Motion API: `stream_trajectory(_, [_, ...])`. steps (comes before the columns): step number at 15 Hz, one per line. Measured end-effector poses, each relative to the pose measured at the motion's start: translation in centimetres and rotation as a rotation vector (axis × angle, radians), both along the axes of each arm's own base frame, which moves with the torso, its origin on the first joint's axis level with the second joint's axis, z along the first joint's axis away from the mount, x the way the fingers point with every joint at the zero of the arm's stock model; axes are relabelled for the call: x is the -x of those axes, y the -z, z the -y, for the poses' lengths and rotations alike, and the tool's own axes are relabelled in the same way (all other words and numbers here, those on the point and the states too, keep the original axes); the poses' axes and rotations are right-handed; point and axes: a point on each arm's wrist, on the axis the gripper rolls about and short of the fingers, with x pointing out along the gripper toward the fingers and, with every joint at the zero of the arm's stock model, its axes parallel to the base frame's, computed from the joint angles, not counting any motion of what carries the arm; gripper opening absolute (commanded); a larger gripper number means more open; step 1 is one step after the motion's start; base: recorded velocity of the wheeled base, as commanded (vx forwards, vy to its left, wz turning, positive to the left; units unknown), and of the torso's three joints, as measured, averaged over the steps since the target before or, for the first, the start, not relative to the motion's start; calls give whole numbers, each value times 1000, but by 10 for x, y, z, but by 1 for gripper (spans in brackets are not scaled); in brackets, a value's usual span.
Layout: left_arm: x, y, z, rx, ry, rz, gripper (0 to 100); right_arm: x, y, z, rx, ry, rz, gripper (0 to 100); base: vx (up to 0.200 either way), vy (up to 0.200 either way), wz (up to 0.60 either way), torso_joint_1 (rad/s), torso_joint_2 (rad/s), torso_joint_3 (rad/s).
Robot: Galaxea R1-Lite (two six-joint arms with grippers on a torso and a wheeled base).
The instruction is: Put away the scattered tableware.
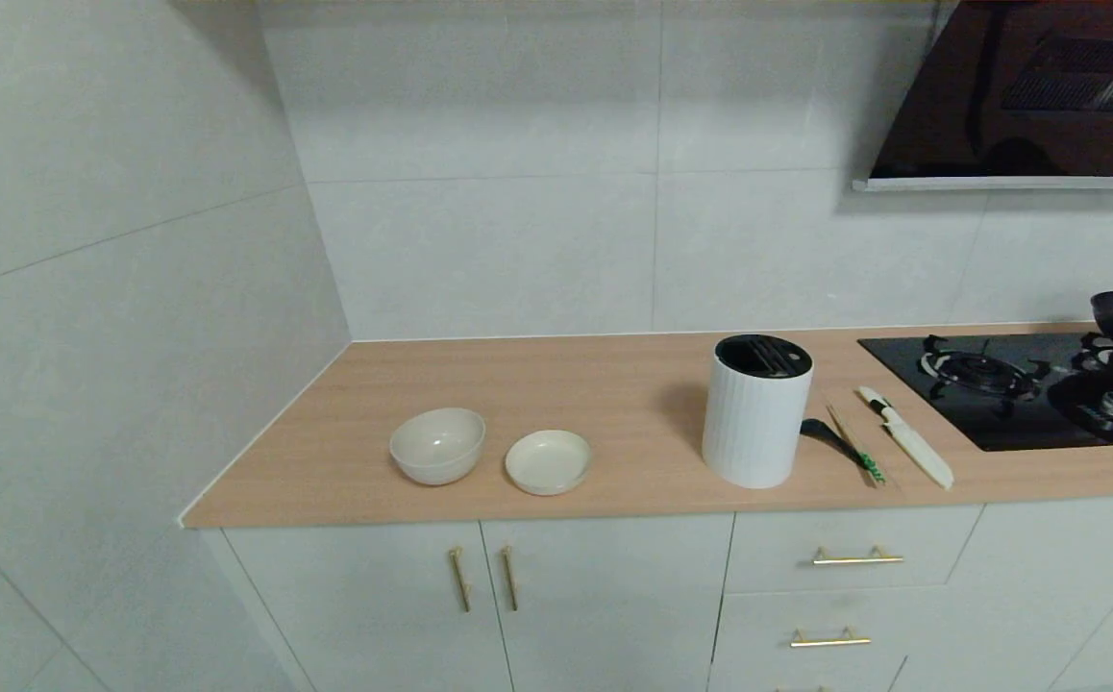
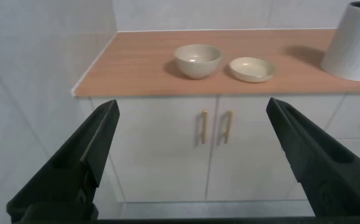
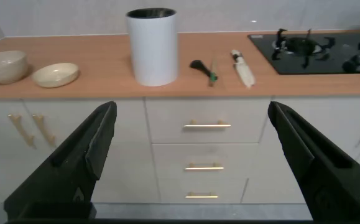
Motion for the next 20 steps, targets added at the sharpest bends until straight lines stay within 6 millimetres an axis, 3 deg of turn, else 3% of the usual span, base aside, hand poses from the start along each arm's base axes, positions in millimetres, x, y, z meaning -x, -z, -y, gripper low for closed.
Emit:
stream_trajectory(12, [0,0,0,0,0,0,100,0,0,0,0,-2,0,100,0,200,0,1,5,3])
stream_trajectory(20, [0,0,0,0,0,0,100,0,0,0,0,0,0,100,0,0,0,0,0,0])
